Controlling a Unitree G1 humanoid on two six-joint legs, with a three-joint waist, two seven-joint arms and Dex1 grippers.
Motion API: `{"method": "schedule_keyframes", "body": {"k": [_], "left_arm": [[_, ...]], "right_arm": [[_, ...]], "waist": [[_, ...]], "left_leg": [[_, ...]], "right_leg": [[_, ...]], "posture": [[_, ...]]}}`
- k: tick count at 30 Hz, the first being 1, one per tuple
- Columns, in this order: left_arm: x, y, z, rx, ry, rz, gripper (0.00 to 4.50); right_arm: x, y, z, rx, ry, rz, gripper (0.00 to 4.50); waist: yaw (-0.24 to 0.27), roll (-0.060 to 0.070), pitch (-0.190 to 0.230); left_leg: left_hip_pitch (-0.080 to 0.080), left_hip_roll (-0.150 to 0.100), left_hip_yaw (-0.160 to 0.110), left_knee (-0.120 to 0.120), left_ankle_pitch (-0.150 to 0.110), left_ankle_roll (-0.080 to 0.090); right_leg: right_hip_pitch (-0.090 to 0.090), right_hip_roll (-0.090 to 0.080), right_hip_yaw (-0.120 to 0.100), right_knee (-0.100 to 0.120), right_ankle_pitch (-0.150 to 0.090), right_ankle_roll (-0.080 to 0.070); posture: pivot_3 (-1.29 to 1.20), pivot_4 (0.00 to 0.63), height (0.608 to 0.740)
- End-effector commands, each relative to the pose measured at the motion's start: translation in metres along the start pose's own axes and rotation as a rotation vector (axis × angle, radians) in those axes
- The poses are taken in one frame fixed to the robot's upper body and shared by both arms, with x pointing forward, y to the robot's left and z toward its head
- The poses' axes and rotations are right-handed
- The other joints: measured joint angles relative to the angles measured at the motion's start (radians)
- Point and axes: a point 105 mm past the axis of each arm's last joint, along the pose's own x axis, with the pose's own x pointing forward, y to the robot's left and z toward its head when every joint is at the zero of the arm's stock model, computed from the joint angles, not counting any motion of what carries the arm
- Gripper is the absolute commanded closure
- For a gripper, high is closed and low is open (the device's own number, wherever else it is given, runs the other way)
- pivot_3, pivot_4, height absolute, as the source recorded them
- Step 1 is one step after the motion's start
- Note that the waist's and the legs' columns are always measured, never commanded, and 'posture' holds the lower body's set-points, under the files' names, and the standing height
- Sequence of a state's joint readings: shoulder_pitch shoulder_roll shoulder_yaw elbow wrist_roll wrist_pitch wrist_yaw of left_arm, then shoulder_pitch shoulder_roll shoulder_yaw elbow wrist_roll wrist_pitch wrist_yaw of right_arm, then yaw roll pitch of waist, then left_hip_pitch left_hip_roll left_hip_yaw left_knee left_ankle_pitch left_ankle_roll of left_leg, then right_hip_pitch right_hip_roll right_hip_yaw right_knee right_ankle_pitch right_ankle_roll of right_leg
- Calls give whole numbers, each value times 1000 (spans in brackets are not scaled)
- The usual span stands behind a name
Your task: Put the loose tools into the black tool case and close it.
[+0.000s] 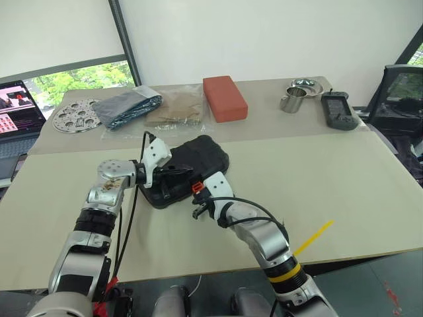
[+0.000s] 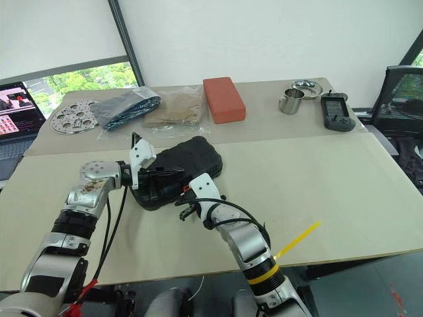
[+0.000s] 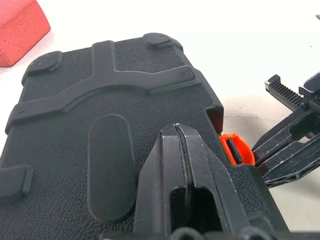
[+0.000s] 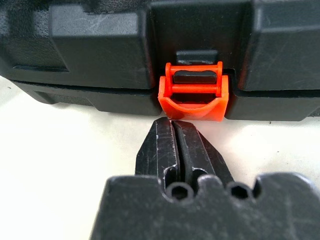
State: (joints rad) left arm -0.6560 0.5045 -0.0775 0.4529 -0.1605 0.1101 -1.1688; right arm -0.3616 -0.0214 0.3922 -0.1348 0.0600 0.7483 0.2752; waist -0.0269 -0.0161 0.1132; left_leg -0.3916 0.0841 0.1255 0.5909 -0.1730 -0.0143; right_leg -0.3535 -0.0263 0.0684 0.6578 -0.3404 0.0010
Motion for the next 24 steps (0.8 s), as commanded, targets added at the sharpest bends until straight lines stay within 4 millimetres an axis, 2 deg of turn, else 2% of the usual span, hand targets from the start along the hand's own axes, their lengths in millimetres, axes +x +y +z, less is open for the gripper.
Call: {"method": "schedule_keyframes", "body": {"k": [1, 5, 6, 8, 14, 15, 22, 24], "left_arm": [[4, -5, -13, -39, 35, -13, 4500], [5, -5, -14, -51, 29, -1, 4500], [5, -5, -14, -52, 29, 3, 4500], [6, -4, -14, -54, 25, 16, 4500], [6, -5, -15, -59, 26, 12, 4500], [6, -5, -15, -59, 27, 10, 4500], [7, -6, -17, -61, 33, -1, 4500], [8, -6, -17, -60, 35, -3, 4500]], "right_arm": [[-8, -5, 24, -39, -74, -25, 4434], [-9, -6, 26, -20, -76, -37, 3354], [-9, -6, 26, -15, -75, -45, 2912], [-9, -6, 25, -15, -68, -49, 2347], [-11, -4, 24, -15, -64, -56, 190], [-11, -5, 25, -13, -66, -68, 24], [-10, -7, 29, 2, -88, -115, 24], [-10, -9, 29, -3, -90, -125, 526]], "waist": [[2, 0, 0], [4, 0, 0], [4, 0, 0], [6, 0, 0], [9, 0, 0], [8, 0, 0], [8, 0, 0], [7, 0, 0]], "left_leg": [[0, 0, 0, 0, 0, 0], [0, 0, -1, 0, 0, 0], [0, 0, -1, 0, 0, 0], [0, 0, -1, 0, 0, 0], [0, 0, -1, 0, 0, 0], [0, 0, -1, 0, 0, 0], [0, 0, -1, 0, 0, 0], [0, 0, -1, 0, 0, 0]], "right_leg": [[0, 0, 0, 0, 0, 0], [0, 0, 0, 0, 0, 0], [0, 0, 0, 0, 0, 0], [0, 0, 0, 0, 0, 0], [0, 0, 0, -1, 0, 0], [0, 0, 0, -1, 0, 0], [0, 0, 0, -1, 0, 0], [0, 0, 0, -1, 0, 0]], "posture": [[0, 150, 740], [0, 150, 740], [0, 150, 740], [0, 150, 740], [0, 150, 740], [0, 150, 740], [0, 150, 740], [0, 150, 740]]}}
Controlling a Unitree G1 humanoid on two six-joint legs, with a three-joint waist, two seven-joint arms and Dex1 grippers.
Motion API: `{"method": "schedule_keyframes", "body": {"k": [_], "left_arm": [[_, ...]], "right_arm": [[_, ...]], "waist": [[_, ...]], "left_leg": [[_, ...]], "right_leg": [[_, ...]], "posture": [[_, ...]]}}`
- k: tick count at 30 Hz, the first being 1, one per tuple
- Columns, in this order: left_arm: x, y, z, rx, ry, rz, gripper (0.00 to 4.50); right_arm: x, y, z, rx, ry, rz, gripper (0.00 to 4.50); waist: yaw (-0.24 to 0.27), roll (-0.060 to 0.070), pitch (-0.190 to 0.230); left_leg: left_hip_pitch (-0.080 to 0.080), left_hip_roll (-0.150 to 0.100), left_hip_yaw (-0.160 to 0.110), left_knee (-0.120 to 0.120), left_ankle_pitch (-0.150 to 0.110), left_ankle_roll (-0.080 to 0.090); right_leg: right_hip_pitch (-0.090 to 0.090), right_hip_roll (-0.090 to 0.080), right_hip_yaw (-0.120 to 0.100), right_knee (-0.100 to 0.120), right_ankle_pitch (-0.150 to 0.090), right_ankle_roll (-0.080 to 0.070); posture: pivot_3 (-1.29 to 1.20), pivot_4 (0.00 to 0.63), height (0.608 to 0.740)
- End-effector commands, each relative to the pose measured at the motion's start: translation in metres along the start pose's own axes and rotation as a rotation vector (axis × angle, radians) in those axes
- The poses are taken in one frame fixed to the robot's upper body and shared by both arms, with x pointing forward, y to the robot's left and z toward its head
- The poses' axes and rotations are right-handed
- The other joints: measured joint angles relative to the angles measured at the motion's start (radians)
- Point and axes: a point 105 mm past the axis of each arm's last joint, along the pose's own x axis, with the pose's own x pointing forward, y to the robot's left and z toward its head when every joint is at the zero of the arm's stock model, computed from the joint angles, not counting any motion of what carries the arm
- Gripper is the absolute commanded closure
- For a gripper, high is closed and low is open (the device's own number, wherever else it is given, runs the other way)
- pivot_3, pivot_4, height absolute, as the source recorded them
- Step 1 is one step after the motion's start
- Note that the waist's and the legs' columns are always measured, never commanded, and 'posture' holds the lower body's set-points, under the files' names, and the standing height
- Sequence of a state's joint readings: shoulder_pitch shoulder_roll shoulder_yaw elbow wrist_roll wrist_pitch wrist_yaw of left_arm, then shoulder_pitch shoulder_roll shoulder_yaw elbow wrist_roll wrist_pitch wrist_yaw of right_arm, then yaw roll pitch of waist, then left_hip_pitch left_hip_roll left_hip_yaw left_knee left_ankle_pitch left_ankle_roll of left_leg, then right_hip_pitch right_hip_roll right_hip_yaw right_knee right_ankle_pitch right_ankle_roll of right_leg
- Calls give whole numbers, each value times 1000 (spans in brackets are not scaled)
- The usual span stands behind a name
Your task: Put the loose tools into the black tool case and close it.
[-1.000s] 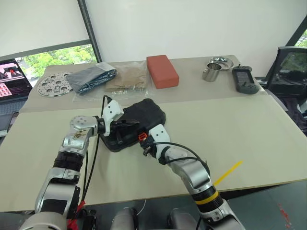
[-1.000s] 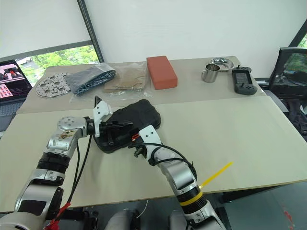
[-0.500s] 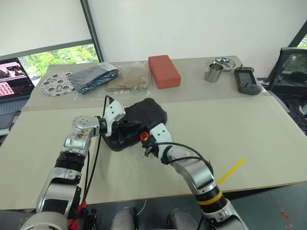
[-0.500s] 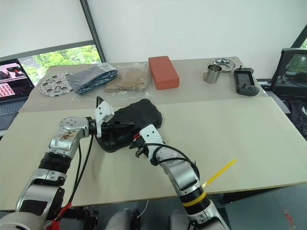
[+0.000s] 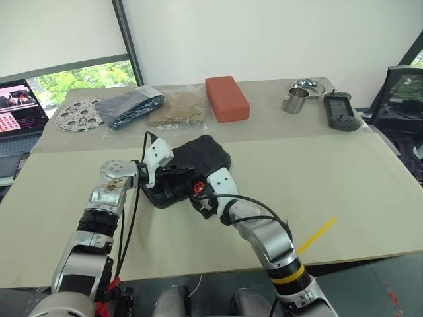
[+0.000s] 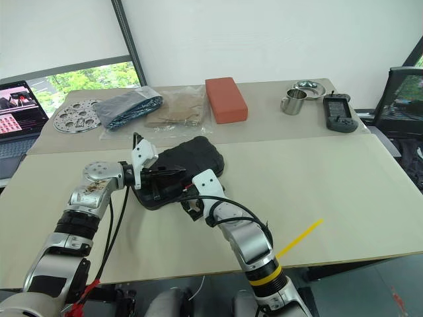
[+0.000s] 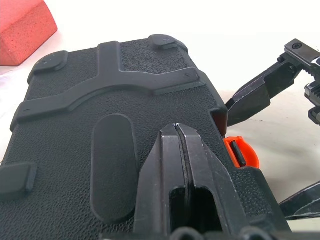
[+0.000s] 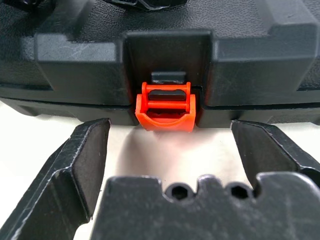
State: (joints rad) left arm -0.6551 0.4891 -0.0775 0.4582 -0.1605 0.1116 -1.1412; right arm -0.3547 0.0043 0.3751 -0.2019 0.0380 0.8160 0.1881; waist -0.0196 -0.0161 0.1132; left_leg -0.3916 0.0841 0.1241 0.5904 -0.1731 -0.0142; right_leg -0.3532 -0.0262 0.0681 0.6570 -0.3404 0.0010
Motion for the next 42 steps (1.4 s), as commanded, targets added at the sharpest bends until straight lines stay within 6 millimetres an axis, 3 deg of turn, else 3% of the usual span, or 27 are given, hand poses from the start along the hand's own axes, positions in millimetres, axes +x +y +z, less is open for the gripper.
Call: {"method": "schedule_keyframes", "body": {"k": [1, 6, 21, 42], "left_arm": [[4, -7, -17, -47, 45, -23, 4500], [2, -4, -20, -41, 58, -16, 4500], [2, -7, -28, -37, 71, -14, 4500], [4, -8, -32, -31, 82, -19, 4500]], "right_arm": [[-4, -2, 21, -15, -84, -25, 654], [-4, 0, 21, -39, -80, -10, 2381], [-12, 0, 23, -97, -63, 18, 2381], [-12, -7, 43, -100, -124, -11, 2381]], "waist": [[0, 0, 0], [0, 0, 0], [-1, 0, 0], [-1, 0, 0]], "left_leg": [[0, 0, 0, 0, 0, 0], [0, 0, 0, 0, 0, 0], [0, 0, -1, -1, 0, 0], [0, 0, -1, -1, 0, 0]], "right_leg": [[0, 0, 0, 0, 0, 0], [0, 0, 0, 0, 0, 0], [0, 0, 0, -1, 0, 0], [0, 0, 0, -1, 0, 0]], "posture": [[0, 150, 740], [0, 150, 740], [0, 150, 740], [0, 150, 740]]}}
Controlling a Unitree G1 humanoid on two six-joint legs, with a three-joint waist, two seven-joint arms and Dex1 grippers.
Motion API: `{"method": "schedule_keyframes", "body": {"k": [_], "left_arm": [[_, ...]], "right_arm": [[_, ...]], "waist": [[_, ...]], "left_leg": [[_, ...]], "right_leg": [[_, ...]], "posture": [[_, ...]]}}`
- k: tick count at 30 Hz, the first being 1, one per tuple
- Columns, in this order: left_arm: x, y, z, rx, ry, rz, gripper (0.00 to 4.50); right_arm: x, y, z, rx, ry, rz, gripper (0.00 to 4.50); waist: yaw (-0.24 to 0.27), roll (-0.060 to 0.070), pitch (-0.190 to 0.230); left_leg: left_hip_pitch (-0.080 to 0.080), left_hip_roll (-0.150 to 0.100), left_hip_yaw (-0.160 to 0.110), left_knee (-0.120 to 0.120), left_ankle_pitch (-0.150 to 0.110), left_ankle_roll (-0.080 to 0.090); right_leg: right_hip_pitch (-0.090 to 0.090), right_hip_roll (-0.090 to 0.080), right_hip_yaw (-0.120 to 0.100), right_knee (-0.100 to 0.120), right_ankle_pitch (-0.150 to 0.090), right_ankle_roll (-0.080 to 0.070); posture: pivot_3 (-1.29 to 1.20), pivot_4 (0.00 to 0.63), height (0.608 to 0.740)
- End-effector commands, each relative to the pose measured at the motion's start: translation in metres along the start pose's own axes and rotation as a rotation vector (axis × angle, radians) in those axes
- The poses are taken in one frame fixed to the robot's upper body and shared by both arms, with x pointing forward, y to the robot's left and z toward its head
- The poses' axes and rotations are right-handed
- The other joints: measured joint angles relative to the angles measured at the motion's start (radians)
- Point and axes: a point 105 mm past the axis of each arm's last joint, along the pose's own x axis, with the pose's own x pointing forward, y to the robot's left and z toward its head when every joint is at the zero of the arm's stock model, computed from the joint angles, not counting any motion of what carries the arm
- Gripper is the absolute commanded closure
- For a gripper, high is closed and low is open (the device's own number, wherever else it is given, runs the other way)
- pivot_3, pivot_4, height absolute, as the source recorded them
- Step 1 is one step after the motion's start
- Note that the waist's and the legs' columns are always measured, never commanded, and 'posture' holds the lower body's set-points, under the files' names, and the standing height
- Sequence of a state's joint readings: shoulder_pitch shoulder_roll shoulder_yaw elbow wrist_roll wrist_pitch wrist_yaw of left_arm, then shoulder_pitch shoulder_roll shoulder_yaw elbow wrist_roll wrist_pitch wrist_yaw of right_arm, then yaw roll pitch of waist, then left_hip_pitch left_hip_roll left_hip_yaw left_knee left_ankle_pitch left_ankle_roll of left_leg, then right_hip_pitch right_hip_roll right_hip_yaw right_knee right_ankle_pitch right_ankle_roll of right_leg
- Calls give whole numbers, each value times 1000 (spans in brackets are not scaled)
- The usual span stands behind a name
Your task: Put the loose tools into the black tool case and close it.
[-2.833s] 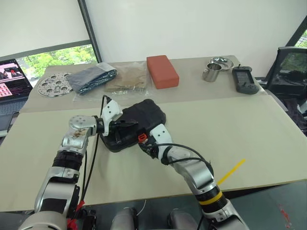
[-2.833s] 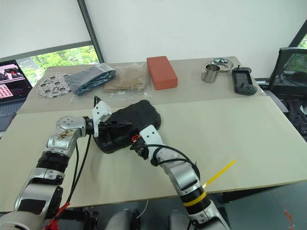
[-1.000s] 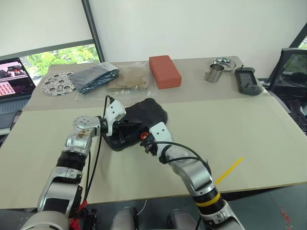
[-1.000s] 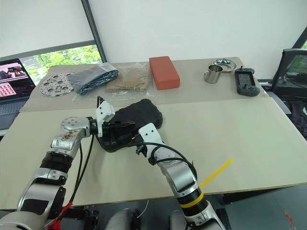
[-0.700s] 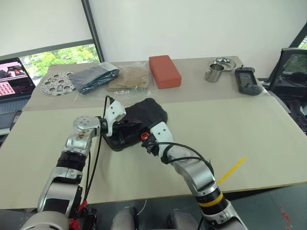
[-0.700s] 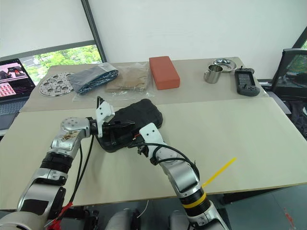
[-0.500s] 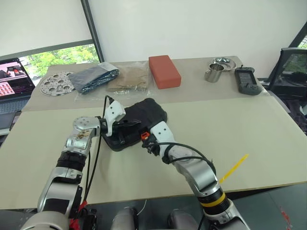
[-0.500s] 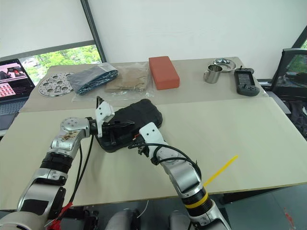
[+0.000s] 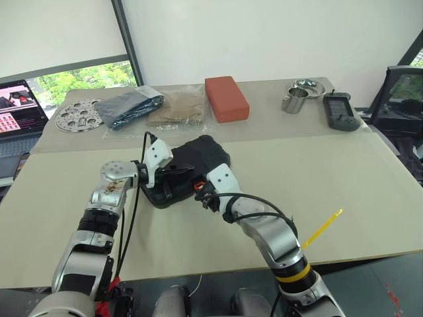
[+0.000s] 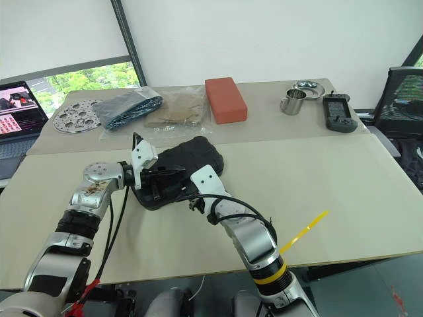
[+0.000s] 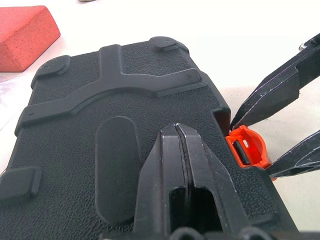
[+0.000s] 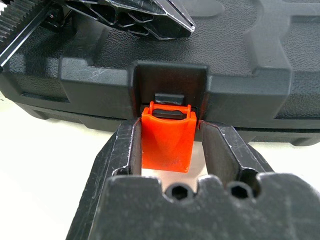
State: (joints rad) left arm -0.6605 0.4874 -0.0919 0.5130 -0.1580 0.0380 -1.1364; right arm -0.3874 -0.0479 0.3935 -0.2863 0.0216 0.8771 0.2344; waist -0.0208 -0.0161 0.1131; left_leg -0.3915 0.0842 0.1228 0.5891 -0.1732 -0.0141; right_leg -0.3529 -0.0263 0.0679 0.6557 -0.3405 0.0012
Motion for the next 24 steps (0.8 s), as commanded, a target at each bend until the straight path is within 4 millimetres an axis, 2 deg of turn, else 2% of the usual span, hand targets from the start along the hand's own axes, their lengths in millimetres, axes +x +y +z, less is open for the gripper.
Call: {"method": "schedule_keyframes", "body": {"k": [1, 24], "left_arm": [[2, -9, -27, -55, 85, -21, 4500], [1, -10, -31, -55, 97, -22, 4500]], "right_arm": [[-3, -8, 29, -19, -111, -40, 2381], [-3, -6, 42, -28, -178, -73, 2381]], "waist": [[0, 0, 0], [-6, 0, 0]], "left_leg": [[0, 0, 0, 0, 0, 0], [0, 0, -1, -1, 0, 0]], "right_leg": [[0, 0, 0, 0, 0, 0], [0, 0, 0, 0, 0, 0]], "posture": [[0, 150, 740], [0, 150, 740]]}}
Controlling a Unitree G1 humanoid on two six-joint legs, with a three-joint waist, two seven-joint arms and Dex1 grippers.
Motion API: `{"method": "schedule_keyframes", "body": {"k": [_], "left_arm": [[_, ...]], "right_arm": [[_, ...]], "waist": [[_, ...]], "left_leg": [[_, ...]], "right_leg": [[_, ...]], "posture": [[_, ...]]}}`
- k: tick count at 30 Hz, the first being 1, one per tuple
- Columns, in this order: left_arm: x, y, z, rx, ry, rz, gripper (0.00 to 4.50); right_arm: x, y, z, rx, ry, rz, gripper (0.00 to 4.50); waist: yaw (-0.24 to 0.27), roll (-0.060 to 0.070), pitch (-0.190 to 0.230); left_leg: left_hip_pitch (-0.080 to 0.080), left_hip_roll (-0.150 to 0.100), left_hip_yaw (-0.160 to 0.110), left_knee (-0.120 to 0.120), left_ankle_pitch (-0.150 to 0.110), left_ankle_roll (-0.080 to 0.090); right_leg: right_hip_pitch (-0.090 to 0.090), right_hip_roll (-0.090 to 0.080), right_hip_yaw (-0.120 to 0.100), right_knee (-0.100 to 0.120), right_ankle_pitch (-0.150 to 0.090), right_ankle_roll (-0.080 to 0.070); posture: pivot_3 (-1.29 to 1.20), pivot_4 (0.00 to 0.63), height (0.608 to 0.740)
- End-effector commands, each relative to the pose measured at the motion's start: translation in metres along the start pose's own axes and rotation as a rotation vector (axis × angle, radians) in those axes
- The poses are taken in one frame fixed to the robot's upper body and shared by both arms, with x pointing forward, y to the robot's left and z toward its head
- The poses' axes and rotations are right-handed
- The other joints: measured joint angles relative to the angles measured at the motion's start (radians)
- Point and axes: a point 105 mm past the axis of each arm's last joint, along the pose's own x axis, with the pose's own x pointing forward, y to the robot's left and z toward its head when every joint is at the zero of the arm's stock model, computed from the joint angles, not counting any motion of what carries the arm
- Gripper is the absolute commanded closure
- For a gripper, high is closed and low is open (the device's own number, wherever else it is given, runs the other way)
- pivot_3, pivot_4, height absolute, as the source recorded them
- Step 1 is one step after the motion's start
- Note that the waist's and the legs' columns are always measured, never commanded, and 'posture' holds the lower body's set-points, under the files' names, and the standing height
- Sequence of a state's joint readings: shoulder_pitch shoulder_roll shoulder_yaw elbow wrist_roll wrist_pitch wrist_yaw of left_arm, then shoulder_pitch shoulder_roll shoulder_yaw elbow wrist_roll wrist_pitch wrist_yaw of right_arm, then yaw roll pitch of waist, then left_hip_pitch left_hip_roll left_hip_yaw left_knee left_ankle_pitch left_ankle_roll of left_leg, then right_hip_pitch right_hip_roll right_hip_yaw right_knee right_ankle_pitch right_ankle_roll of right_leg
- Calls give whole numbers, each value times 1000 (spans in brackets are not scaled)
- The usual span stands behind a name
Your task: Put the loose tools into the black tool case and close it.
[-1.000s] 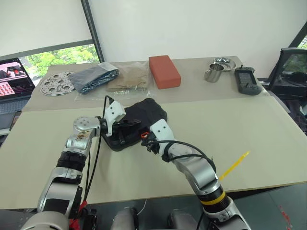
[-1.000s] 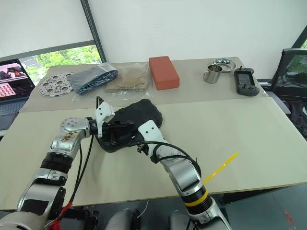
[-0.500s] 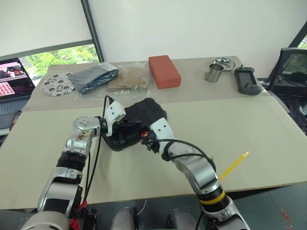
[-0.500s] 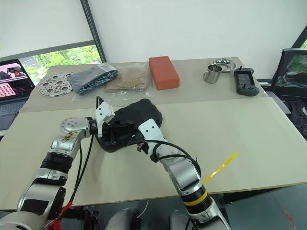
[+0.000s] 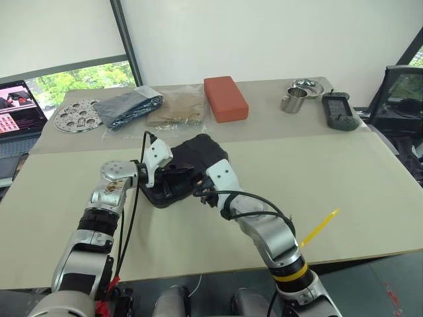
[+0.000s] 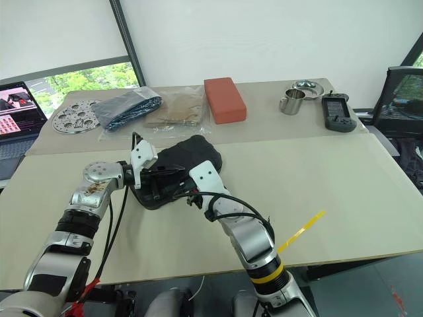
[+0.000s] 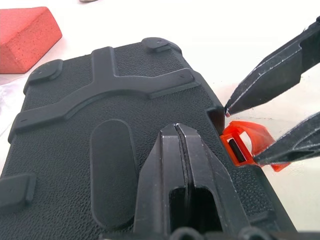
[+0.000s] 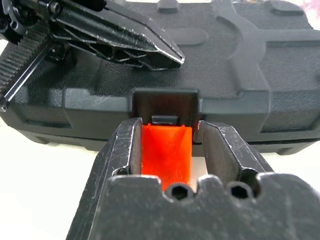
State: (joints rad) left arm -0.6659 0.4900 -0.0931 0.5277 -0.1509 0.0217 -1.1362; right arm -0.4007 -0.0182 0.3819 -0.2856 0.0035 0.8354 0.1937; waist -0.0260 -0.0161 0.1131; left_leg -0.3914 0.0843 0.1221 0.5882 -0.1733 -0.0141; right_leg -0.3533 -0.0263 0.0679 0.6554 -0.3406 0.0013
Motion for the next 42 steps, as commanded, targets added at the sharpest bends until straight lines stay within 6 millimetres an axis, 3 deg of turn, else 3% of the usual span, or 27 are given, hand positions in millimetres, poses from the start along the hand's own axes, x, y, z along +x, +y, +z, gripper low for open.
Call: {"method": "schedule_keyframes", "body": {"k": [1, 11, 17, 21, 33, 36, 40, 42], "left_arm": [[2, -11, -30, -65, 91, -27, 4500], [1, -11, -31, -64, 95, -26, 4500], [2, -11, -30, -61, 94, -28, 4500], [1, -10, -30, -59, 95, -25, 4500], [-1, -9, -31, -58, 99, -17, 4500], [-2, -9, -31, -57, 101, -15, 4500], [-2, -9, -31, -56, 102, -15, 4500], [-2, -9, -31, -56, 102, -15, 4500]], "right_arm": [[-3, -3, 27, -23, -113, -23, 2381], [-15, 9, 15, 23, -50, 74, 2381], [-17, 8, -3, 21, 25, 88, 2381], [-16, 6, -4, 19, 24, 77, 1367], [-5, 9, -11, 31, 42, 88, 1367], [-4, 7, -8, 26, 29, 77, 2020], [-4, 6, -4, 17, 17, 70, 3324], [-5, 6, -1, 12, 9, 69, 3326]], "waist": [[-1, 0, 0], [-2, 0, 0], [-2, 0, 0], [-2, 0, 0], [-2, 0, 0], [-2, 0, 0], [-4, 0, 0], [-5, 0, 0]], "left_leg": [[0, 0, 0, 0, 0, 0], [0, 0, 0, -1, 0, 0], [0, 0, 0, -2, 0, 0], [0, 0, -1, -2, 0, 0], [0, 0, -1, -4, 0, 0], [0, 0, -1, -5, 0, 0], [0, 0, -1, -6, 0, 0], [0, 0, -1, -6, 0, 0]], "right_leg": [[0, 0, 0, 0, 0, 0], [0, -1, 0, -2, 0, 0], [0, -1, 0, -2, 0, 0], [0, -1, 0, -3, 0, 0], [1, -1, -1, -6, 0, 1], [1, -1, 0, -6, 0, 1], [1, -1, 0, -7, 0, 1], [1, -1, 0, -7, 0, 1]], "posture": [[0, 150, 740], [0, 150, 740], [0, 150, 740], [0, 150, 740], [0, 150, 740], [0, 150, 740], [0, 150, 740], [0, 150, 740]]}}
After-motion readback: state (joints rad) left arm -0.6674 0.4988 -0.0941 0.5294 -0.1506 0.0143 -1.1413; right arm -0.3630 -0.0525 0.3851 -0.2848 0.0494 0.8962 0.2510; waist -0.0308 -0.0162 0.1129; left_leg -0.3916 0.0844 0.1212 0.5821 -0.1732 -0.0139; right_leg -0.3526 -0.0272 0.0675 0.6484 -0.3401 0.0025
